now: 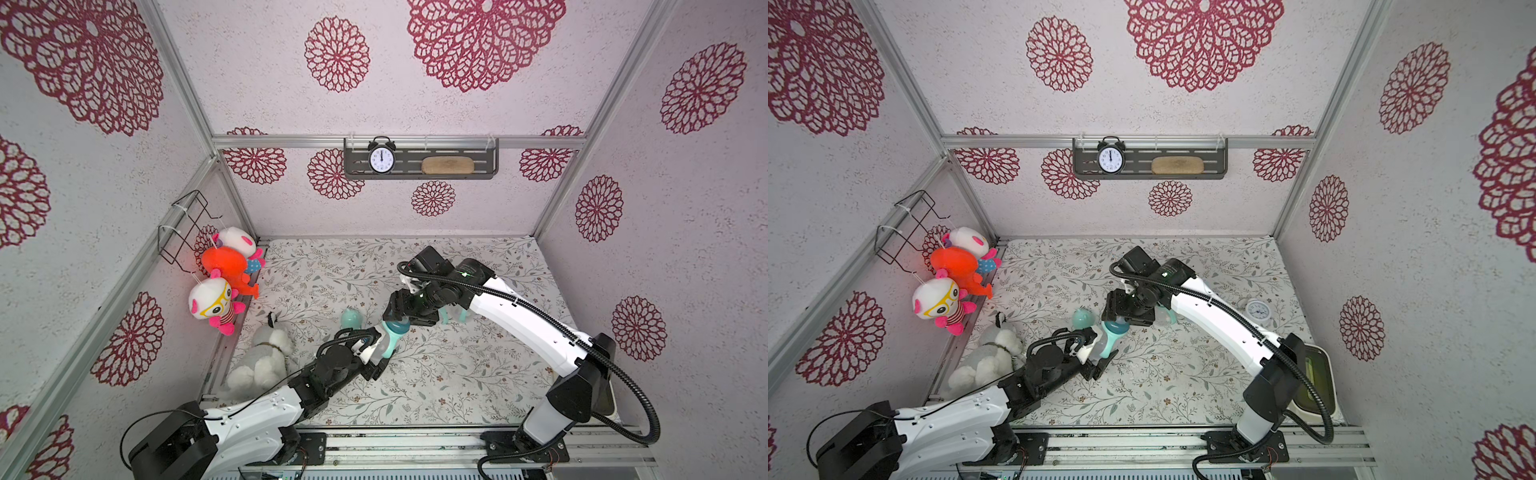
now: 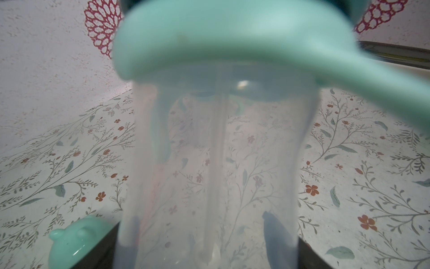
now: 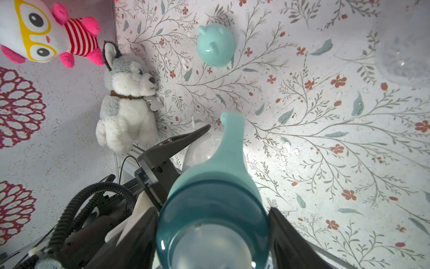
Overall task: Assemble the baby bottles
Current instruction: Close the nipple on the baby bottle.
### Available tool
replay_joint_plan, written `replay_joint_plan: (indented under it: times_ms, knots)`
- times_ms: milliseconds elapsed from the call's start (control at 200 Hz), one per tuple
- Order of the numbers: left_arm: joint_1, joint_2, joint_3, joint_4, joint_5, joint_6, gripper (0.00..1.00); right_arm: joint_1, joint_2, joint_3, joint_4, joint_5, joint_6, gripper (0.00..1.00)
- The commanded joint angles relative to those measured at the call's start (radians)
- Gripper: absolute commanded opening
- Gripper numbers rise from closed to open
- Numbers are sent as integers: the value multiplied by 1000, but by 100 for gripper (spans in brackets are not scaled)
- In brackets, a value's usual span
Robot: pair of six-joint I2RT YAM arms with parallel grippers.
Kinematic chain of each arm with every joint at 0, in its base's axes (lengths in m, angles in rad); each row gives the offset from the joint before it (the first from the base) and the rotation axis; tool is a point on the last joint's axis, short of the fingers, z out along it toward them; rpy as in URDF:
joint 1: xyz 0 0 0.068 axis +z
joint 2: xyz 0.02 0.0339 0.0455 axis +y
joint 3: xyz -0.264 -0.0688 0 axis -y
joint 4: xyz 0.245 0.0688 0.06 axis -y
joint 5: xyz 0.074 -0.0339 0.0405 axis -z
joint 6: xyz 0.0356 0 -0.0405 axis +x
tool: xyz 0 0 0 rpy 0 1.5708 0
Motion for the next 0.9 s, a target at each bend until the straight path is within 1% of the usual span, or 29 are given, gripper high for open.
replay_joint_plan:
  times_ms: [0, 80, 265, 335, 530, 641, 676, 711, 756, 896]
  knots:
    - [-15, -9, 58, 133, -13, 23, 0, 21, -6, -2, -45, -73, 66, 69]
    - [-15, -11, 56, 132, -9, 24, 0, 20, -3, 13, -54, -71, 57, 73]
    - [-17, -10, 55, 130, -6, 27, 0, 19, -4, 57, -79, -66, 19, 78]
    - [-17, -8, 57, 128, -1, 29, 0, 19, -3, 85, -101, -46, 7, 80]
    - [-16, -3, 59, 122, 1, 32, 0, 18, -11, 112, -119, -30, -26, 81]
    - [-16, -2, 59, 122, 8, 28, 0, 19, -31, 116, -120, -10, -54, 84]
    - [-16, 1, 60, 125, 10, 26, 0, 18, -40, 114, -118, -6, -70, 86]
    - [-16, 2, 61, 127, 13, 24, 0, 18, -46, 113, -117, -8, -84, 91]
    - [-17, 3, 61, 131, 15, 22, 0, 20, -56, 112, -116, 0, -101, 93]
    - [-15, -9, 51, 141, 21, 19, 0, 22, -129, 62, -57, 28, -160, 94]
